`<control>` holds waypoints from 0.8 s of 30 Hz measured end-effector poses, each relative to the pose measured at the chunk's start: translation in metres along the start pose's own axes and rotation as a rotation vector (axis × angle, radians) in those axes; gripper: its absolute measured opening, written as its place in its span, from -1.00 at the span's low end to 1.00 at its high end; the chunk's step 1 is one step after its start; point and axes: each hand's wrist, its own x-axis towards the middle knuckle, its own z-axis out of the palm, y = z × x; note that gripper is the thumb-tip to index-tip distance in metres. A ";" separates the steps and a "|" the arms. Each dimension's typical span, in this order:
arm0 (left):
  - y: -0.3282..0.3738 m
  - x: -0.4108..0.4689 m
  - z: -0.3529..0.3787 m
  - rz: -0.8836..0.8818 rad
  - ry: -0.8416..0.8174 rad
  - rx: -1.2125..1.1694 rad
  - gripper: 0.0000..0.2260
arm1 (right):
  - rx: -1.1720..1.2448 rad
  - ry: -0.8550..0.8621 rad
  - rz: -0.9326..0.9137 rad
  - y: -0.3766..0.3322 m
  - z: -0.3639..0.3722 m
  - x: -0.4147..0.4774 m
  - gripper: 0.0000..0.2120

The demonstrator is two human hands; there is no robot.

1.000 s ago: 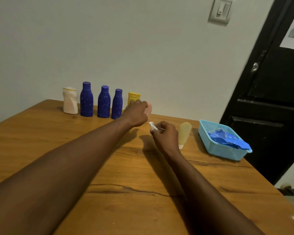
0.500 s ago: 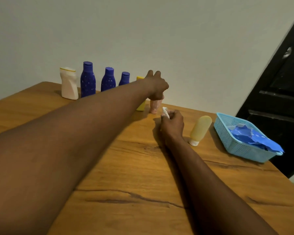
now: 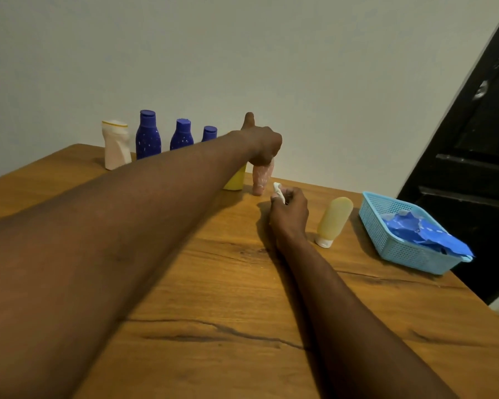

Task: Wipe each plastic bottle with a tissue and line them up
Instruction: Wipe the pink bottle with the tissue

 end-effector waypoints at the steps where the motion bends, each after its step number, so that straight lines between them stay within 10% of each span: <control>1: -0.002 -0.003 -0.003 0.007 0.011 -0.018 -0.80 | 0.010 0.001 -0.010 -0.001 -0.002 -0.003 -0.81; 24: -0.006 -0.206 -0.018 -0.079 -0.088 -1.217 -0.65 | 0.059 -0.294 -0.150 -0.029 -0.056 -0.144 -0.92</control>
